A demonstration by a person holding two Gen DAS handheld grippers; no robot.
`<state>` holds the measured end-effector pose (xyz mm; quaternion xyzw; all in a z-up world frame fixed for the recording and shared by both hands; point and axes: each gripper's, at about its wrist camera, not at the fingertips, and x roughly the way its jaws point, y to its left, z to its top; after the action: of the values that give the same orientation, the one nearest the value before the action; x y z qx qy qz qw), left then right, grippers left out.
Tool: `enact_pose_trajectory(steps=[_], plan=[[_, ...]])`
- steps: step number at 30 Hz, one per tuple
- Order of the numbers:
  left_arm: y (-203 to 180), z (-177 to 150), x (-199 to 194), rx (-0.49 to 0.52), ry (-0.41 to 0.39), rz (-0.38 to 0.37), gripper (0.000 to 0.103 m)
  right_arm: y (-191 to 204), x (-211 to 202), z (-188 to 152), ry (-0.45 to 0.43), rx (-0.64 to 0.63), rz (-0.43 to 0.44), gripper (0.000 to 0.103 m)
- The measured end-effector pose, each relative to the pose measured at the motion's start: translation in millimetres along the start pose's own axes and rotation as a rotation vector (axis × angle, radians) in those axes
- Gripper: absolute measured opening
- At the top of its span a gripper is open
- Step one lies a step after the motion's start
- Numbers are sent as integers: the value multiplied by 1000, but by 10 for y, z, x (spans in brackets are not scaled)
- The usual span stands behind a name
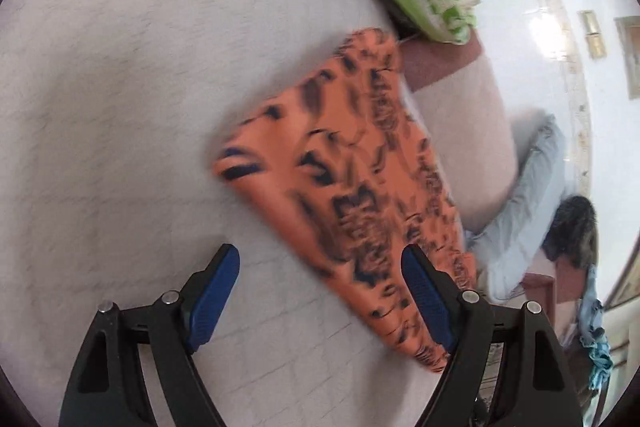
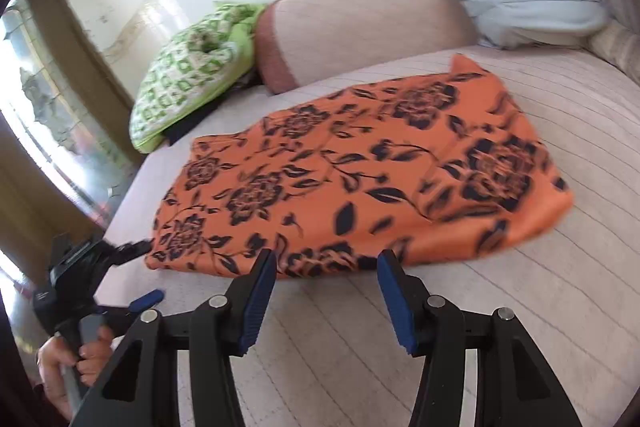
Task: Fold small clothes
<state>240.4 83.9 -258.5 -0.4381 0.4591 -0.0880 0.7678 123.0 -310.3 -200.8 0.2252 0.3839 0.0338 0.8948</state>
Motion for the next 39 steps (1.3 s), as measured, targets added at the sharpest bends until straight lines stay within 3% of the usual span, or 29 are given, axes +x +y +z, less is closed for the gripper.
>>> enact_pose_trajectory(steps=[2,5,7,8,9,10,13,20,22,24,29,31,35,36,38,39], plan=[[-68,31,105,4,2,-73,83,11,118,52,12,12,15,34],[-90,68,288,5,22,-55,78,-8,262,97,31,51,29,33],[-34,94,309,-29,-7,-58,53,22,335,106,44,47,37,33],[-27,118,345,-32,-11,-44,47,54,369,107,50,36,35,34],[-20,134,391,-31,-10,-21,30,79,395,105,55,28,34,34],[-12,142,411,-32,-12,-9,22,107,425,106,60,19,33,34],[11,144,429,-52,-24,-33,18,168,490,119,55,1,29,33],[-189,160,325,31,-71,-62,13,156,634,237,29,46,76,34],[-299,164,273,95,-94,-66,12,111,747,241,50,85,100,34],[-478,143,177,169,-119,-66,12,-1,961,182,140,159,121,34],[-972,-26,40,373,-172,-27,11,-358,1084,69,159,330,210,10],[-1176,-112,0,447,-187,-25,10,-462,1109,34,179,401,249,7],[-1730,-368,-69,632,-216,-28,9,-572,1101,-16,225,488,311,6],[-1844,-432,-87,671,-217,-46,4,-633,1068,-25,239,522,336,6],[-2127,-637,-92,767,-218,-76,4,-769,905,12,221,544,348,7],[-2289,-769,-86,840,-228,-51,4,-824,796,52,189,520,340,9]])
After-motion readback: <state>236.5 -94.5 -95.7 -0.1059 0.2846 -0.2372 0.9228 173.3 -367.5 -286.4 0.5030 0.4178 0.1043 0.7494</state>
